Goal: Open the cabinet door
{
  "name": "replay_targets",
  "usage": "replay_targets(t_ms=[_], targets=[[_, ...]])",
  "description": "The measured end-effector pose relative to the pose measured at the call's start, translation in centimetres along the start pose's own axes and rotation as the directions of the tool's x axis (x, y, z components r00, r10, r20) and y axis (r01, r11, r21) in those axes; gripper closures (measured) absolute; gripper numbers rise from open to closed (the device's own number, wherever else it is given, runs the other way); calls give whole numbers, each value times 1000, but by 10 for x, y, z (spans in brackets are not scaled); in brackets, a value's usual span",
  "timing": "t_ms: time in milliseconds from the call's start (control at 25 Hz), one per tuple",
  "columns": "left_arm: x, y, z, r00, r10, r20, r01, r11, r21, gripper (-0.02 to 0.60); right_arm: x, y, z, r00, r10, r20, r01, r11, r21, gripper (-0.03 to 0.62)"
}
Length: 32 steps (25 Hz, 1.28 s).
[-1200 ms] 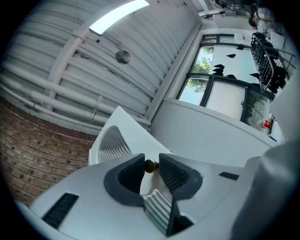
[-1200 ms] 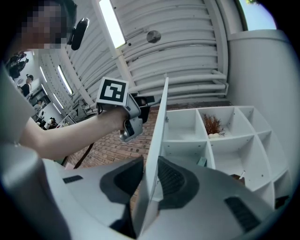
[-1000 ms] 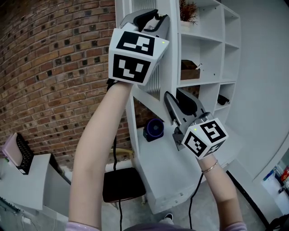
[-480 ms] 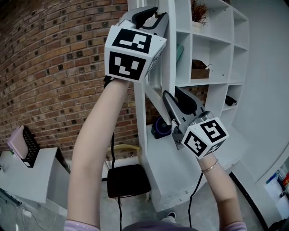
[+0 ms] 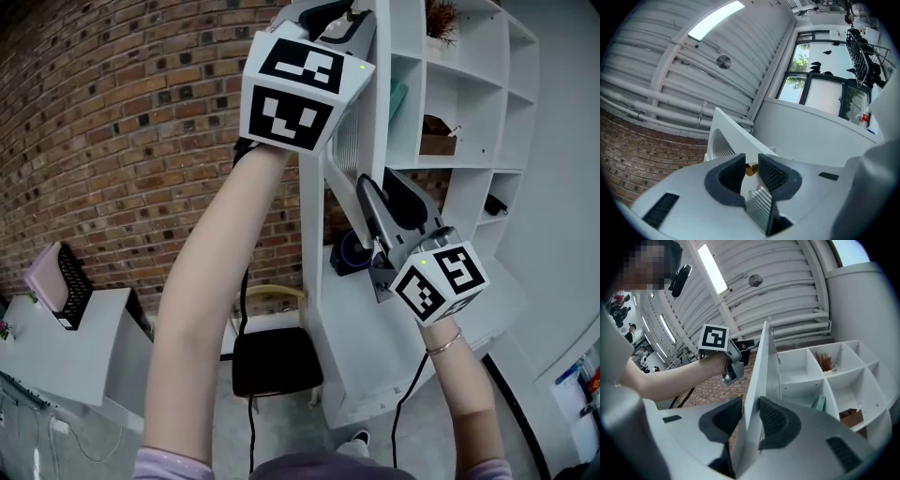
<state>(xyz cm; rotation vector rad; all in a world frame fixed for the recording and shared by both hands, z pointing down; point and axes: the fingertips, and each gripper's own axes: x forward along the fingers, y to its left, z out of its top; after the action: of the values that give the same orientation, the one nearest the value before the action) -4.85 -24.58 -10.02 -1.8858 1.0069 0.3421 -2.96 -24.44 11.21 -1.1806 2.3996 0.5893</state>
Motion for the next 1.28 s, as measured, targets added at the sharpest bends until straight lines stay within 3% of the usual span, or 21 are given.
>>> replay_targets(t_ms=[680,1000,1280], targets=[[-26,-16,-13,996,34,82,-28,997,-72,519,-21,-10,6,999,41,10,-42,997,63,514],[-76,-33,-43,995,100,31,-94,982,-162,552,-48,-18,3,999,43,-16,-42,998,55,542],[-122,-57,-68,990,128,-62,-139,961,-241,574,-65,-15,-10,998,54,-44,-51,997,65,561]])
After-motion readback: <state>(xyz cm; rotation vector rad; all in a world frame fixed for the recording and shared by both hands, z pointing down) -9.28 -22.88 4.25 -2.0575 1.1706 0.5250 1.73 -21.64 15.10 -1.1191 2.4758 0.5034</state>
